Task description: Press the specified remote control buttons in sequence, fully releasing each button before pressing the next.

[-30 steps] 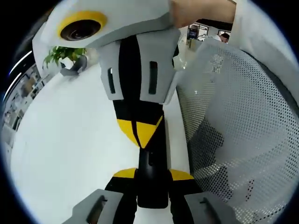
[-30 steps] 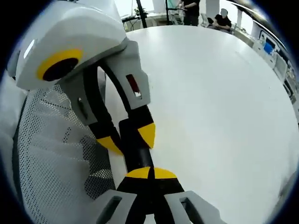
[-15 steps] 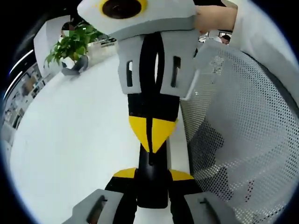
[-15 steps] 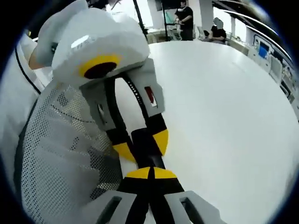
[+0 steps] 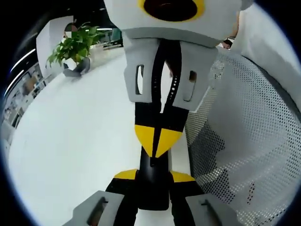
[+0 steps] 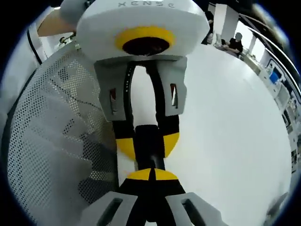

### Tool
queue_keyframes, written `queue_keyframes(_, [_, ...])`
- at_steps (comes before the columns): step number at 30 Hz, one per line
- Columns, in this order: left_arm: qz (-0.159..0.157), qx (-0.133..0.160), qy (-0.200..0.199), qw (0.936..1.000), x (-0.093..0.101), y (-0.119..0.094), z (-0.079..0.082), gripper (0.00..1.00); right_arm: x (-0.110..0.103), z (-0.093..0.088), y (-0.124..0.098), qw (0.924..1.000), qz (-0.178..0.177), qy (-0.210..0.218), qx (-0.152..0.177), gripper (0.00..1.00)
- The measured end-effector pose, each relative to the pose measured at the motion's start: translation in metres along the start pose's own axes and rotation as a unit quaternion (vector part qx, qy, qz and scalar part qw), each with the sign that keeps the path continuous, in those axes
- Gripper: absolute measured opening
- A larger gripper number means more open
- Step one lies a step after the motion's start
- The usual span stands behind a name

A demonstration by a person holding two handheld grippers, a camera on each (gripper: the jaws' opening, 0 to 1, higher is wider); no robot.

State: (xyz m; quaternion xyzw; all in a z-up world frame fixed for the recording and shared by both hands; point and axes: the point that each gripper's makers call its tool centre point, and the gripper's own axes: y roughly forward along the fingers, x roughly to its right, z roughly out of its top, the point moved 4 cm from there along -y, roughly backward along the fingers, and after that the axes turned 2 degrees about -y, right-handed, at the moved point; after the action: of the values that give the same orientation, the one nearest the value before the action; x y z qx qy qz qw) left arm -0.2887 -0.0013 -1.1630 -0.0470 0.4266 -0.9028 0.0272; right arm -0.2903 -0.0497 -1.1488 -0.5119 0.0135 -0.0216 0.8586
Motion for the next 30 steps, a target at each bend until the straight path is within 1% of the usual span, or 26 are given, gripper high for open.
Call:
queue_keyframes(1, [0.000, 0.000, 0.000, 1.0000, 0.0000, 0.0000, 0.0001, 0.24, 0.0003, -0.0001, -0.0003, 0.9999, 0.002, 0.010, 0.003, 0.00])
queue_keyframes(3, [0.000, -0.001, 0.000, 1.0000, 0.0000, 0.0000, 0.0001, 0.24, 0.0003, -0.0007, -0.0015, 0.9998, 0.007, 0.015, 0.010, 0.00])
queue_keyframes(5, [0.000, 0.000, -0.001, 1.0000, -0.0001, 0.0000, 0.0001, 0.24, -0.0001, -0.0018, -0.0020, 0.9997, 0.010, 0.016, 0.017, 0.00])
queue_keyframes(9, [-0.001, 0.002, -0.003, 1.0000, -0.0002, -0.0003, 0.0002, 0.24, -0.0024, 0.0036, -0.0010, 0.9995, 0.009, 0.011, 0.028, 0.00])
queue_keyframes(10, [-0.001, 0.002, -0.003, 1.0000, -0.0002, -0.0003, 0.0002, 0.24, -0.0016, 0.0044, 0.0003, 0.9996, 0.005, 0.007, 0.027, 0.00])
queue_keyframes(11, [0.000, 0.003, -0.003, 1.0000, -0.0002, -0.0003, 0.0001, 0.24, -0.0001, 0.0015, 0.0016, 0.9999, 0.000, 0.002, 0.012, 0.00])
queue_keyframes(12, [0.000, 0.003, -0.004, 1.0000, -0.0002, -0.0003, 0.0001, 0.24, -0.0004, 0.0039, 0.0026, 0.9998, 0.003, -0.006, 0.017, 0.00])
queue_keyframes(14, [0.000, 0.004, -0.003, 1.0000, -0.0003, 0.0000, -0.0001, 0.24, 0.0008, 0.0036, 0.0023, 1.0000, 0.004, 0.000, 0.008, 0.00])
queue_keyframes(16, [0.001, 0.004, -0.003, 1.0000, -0.0003, 0.0001, -0.0002, 0.24, 0.0010, 0.0040, 0.0029, 1.0000, 0.005, -0.004, 0.002, 0.00])
queue_keyframes(19, [0.000, 0.007, -0.003, 1.0000, 0.0000, 0.0001, -0.0001, 0.24, -0.0004, 0.0041, 0.0032, 0.9996, 0.001, -0.028, -0.008, 0.00])
queue_keyframes(20, [0.000, 0.008, -0.003, 1.0000, 0.0000, 0.0000, -0.0001, 0.24, -0.0007, 0.0041, 0.0032, 0.9993, 0.000, -0.035, -0.010, 0.00])
queue_keyframes(24, [-0.005, 0.008, 0.003, 1.0000, -0.0003, 0.0003, 0.0000, 0.24, 0.0012, 0.0040, 0.0032, 0.9991, 0.001, -0.040, -0.010, 0.00])
queue_keyframes(25, [-0.006, 0.007, 0.004, 0.9999, -0.0003, 0.0003, 0.0001, 0.24, 0.0014, 0.0039, 0.0031, 0.9992, 0.000, -0.039, -0.008, 0.00])
queue_keyframes(26, [-0.007, 0.006, 0.006, 0.9999, -0.0004, 0.0002, 0.0002, 0.24, 0.0018, 0.0031, 0.0025, 0.9996, 0.000, -0.028, 0.000, 0.00])
queue_keyframes(28, [-0.008, 0.006, 0.006, 0.9999, -0.0003, 0.0001, 0.0004, 0.24, 0.0022, 0.0021, 0.0019, 0.9997, 0.006, -0.003, 0.023, 0.00])
queue_keyframes(29, [-0.007, 0.006, 0.005, 0.9999, -0.0002, 0.0001, 0.0004, 0.24, 0.0027, 0.0012, 0.0014, 0.9995, 0.009, -0.006, 0.030, 0.00])
queue_keyframes(30, [-0.006, 0.007, 0.004, 0.9999, -0.0002, 0.0001, 0.0003, 0.24, 0.0020, 0.0011, 0.0010, 0.9988, 0.012, 0.014, 0.045, 0.00])
